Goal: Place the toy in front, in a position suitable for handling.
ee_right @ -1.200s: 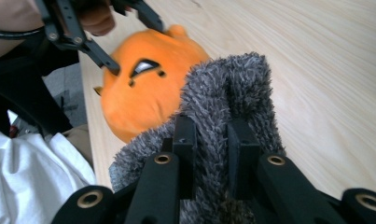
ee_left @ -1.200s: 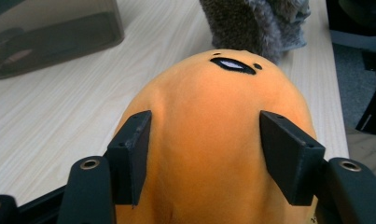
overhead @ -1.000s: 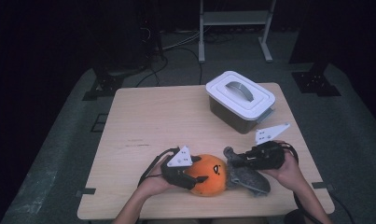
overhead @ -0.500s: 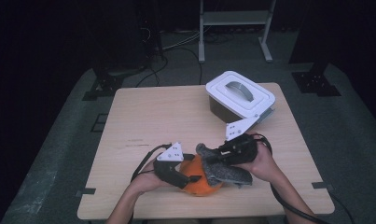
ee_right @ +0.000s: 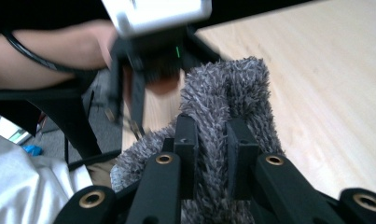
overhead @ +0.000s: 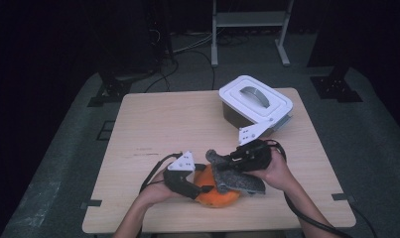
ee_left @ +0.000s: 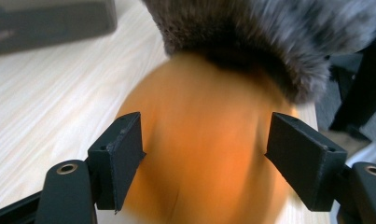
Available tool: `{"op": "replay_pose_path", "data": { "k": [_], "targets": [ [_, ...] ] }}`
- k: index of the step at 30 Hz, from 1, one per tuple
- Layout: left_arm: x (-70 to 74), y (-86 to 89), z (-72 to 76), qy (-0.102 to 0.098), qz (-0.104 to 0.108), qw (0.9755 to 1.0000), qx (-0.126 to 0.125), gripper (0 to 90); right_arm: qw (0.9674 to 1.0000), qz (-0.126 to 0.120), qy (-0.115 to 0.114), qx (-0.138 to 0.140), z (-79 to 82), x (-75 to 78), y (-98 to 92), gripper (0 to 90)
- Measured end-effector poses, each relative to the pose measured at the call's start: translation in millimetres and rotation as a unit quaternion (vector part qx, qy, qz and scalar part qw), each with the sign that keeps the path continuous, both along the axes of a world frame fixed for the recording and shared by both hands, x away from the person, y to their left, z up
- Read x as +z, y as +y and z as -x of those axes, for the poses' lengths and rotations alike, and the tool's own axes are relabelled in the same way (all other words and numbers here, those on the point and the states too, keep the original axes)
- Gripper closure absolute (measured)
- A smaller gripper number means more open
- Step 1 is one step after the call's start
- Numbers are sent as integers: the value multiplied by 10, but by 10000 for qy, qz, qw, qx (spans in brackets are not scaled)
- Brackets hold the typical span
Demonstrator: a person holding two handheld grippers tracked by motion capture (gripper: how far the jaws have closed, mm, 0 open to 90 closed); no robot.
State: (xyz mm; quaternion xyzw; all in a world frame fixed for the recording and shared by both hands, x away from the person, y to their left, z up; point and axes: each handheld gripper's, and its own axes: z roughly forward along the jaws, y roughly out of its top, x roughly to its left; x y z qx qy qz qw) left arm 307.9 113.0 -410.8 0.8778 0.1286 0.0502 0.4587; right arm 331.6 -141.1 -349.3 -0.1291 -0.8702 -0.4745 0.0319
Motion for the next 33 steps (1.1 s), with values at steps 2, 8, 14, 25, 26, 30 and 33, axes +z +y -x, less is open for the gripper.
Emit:
{"op": "replay_pose_path", "data": {
  "k": [2,8,14,25,26,30,33],
  "targets": [
    [-37,45,-11,82,-130,9999,12,265,9999,153,43,7,-12,-97,81,744],
    [-92,48,-33,209,-120,9997,-42,253,9993,343,70,111,29,-167,168,537],
    [-99,51,-31,237,-129,9996,-31,233,10000,5,-32,-86,95,-40,-119,472],
    [195,190,2,-71,251,9996,-90,152,9993,307,39,-221,162,-285,-252,728],
    [227,188,12,-105,303,9994,-108,152,9993,313,17,-213,169,-281,-236,729],
    [364,106,75,-396,447,9980,-220,158,9991,383,-25,-186,185,-275,-195,730],
    [413,4,110,-597,508,9958,-471,240,9991,381,-36,-177,194,-278,-171,727]
  ]
}}
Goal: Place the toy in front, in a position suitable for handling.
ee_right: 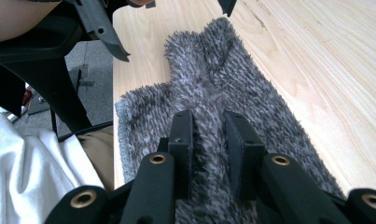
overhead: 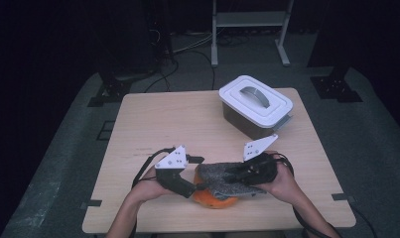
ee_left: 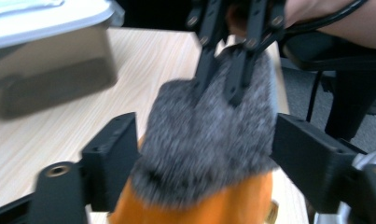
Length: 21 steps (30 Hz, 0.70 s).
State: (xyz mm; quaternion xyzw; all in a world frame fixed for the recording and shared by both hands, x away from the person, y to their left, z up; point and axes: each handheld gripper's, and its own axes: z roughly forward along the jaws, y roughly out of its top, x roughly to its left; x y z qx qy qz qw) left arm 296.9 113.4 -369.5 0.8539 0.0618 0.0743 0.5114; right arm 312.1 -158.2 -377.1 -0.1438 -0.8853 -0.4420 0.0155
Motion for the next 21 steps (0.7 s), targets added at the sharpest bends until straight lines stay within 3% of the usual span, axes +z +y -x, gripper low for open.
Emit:
{"op": "replay_pose_path", "data": {
  "k": [4,9,13,15,17,21],
  "targets": [
    [-62,-128,-22,-193,-248,9993,-211,458,9999,-47,84,100,3,-5,8,673],
    [-215,-281,-48,-154,-711,9971,-229,574,9998,-153,89,120,15,12,-64,555],
    [-270,-319,-45,-84,-535,9984,140,691,9996,-265,85,39,20,10,-180,485],
    [-250,-319,-35,-64,-458,9987,192,751,9994,-321,95,-17,13,8,-234,466],
    [-216,-305,-23,-105,-363,9989,271,764,9992,-386,81,-39,13,21,-278,450],
    [-73,-176,-44,-95,31,9992,380,770,9975,-667,-21,-212,19,111,-421,419]
  ]
}}
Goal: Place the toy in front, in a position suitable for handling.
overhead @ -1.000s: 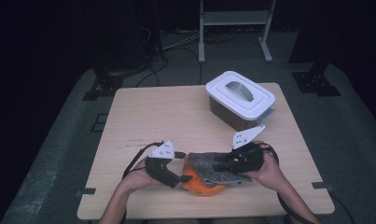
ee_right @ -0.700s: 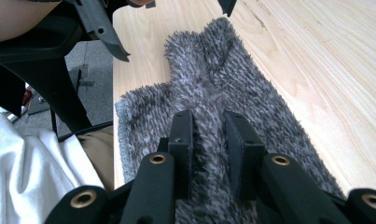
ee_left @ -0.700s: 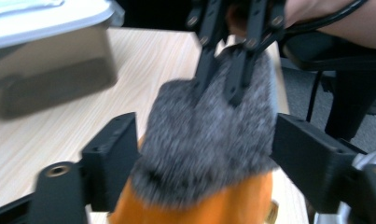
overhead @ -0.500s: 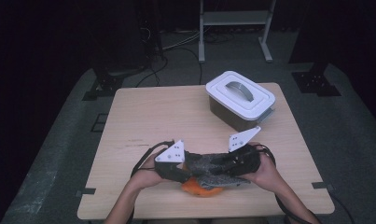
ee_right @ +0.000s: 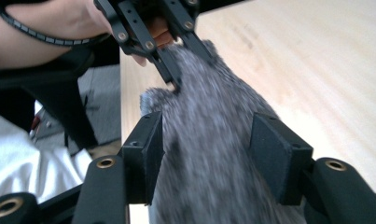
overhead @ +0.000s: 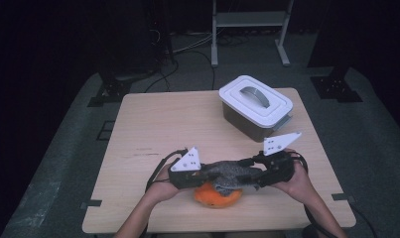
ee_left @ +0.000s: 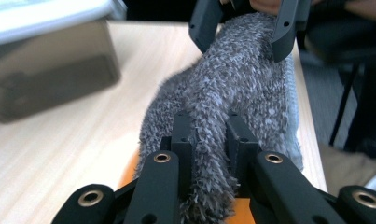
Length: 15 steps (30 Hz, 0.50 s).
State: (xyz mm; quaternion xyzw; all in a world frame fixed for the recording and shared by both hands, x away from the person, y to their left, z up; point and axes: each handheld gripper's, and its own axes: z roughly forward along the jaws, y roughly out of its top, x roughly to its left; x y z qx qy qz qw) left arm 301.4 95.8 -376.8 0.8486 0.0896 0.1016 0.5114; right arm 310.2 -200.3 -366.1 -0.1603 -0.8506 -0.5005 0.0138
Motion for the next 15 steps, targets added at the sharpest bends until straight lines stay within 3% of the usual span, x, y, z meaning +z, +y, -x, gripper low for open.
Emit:
{"op": "replay_pose_path", "data": {
  "k": [7,15],
  "targets": [
    [182,262,-1,-216,49,9995,212,764,9993,-316,-111,-139,-2,72,-95,382],
    [229,803,42,-284,53,9966,771,759,9997,-180,-23,-149,-26,-9,-74,371]
  ]
}}
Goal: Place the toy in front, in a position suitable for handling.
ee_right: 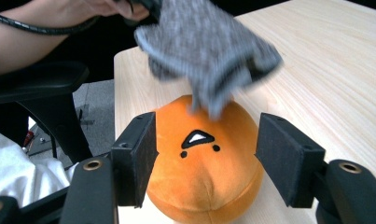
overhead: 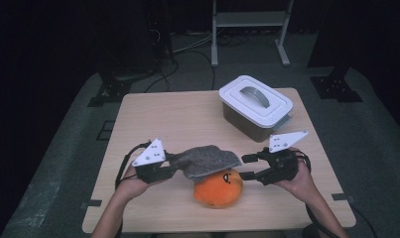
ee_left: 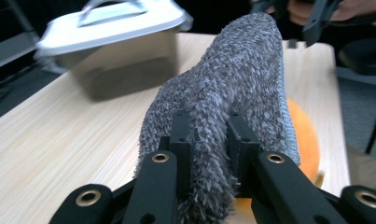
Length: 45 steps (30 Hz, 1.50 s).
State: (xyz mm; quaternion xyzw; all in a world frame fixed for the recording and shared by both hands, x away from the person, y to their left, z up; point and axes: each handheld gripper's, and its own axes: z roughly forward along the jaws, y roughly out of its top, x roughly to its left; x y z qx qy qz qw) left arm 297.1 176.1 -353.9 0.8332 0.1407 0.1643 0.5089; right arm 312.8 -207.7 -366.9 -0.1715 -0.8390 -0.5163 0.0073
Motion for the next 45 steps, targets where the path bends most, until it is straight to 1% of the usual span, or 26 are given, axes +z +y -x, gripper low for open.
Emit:
{"op": "replay_pose_path", "data": {
  "k": [2,5,8,10,11,12,13,15,16,18,20,21,23,24,27,28,29,30,31,33,34,35,36,40,43,45],
  "targets": [
    [-3,197,28,0,-17,9998,218,756,10000,35,15,2,-8,-16,8,367],
    [-31,436,69,2,-25,9989,460,754,10000,86,41,3,-21,-41,20,365],
    [-106,699,112,46,-96,9968,792,751,9999,132,63,-15,-34,-63,26,364],
    [-179,849,131,151,-104,9961,862,746,9999,153,70,-21,-45,-75,25,364],
    [-222,914,142,185,-152,9956,904,743,9998,168,77,-37,-50,-84,23,364],
    [-265,978,149,236,-192,9948,974,742,9998,179,77,-51,-53,-89,21,363],
    [-313,1036,156,289,-183,9942,1024,743,9998,188,89,-56,-56,-95,17,363],
    [-407,1137,171,345,-302,9922,1156,743,9997,200,116,-70,-61,-107,11,363],
    [-454,1186,173,406,-337,9911,1224,743,9997,203,109,-70,-67,-113,7,362],
    [-542,1267,179,461,-395,9895,1311,743,9997,214,129,-81,-71,-121,1,363],
    [-656,1352,187,599,-493,9867,1426,742,9996,221,137,-96,-74,-127,-6,362],
    [-691,1374,192,637,-501,9861,1450,742,9996,223,147,-106,-76,-131,-12,362],
    [-764,1418,206,692,-621,9848,1470,737,9996,229,158,-108,-83,-139,-20,361],
    [-798,1437,212,746,-631,9840,1491,732,9995,229,173,-119,-86,-144,-23,360],
    [-858,1459,227,879,-635,9840,1417,689,9994,258,183,-129,-98,-158,-27,353],
    [-870,1461,231,904,-651,9841,1382,663,9994,275,180,-138,-100,-162,-27,350],
    [-876,1458,235,910,-631,9841,1392,610,9993,287,187,-144,-102,-165,-29,349],
    [-872,1452,237,925,-601,9839,1409,539,9992,302,191,-155,-106,-170,-31,347],
    [-864,1449,237,924,-587,9845,1370,500,9991,316,209,-171,-110,-173,-34,347],
    [-839,1425,242,906,-530,9856,1323,470,9991,315,230,-189,-118,-177,-42,344],
    [-822,1406,241,919,-492,9860,1300,442,9990,315,232,-211,-123,-178,-49,343],
    [-804,1386,241,903,-484,9868,1250,427,9990,319,223,-229,-129,-178,-57,339],
    [-788,1361,238,879,-469,9877,1203,415,9989,318,221,-248,-135,-177,-65,337],
    [-732,1232,215,832,-414,9900,1062,354,9987,326,193,-350,-169,-158,-99,323],
    [-700,1125,196,849,-297,9911,980,292,9983,330,136,-470,-203,-119,-137,305],
    [-688,1057,183,875,-243,9914,944,255,9979,345,93,-546,-225,-84,-161,295]
  ]
}}
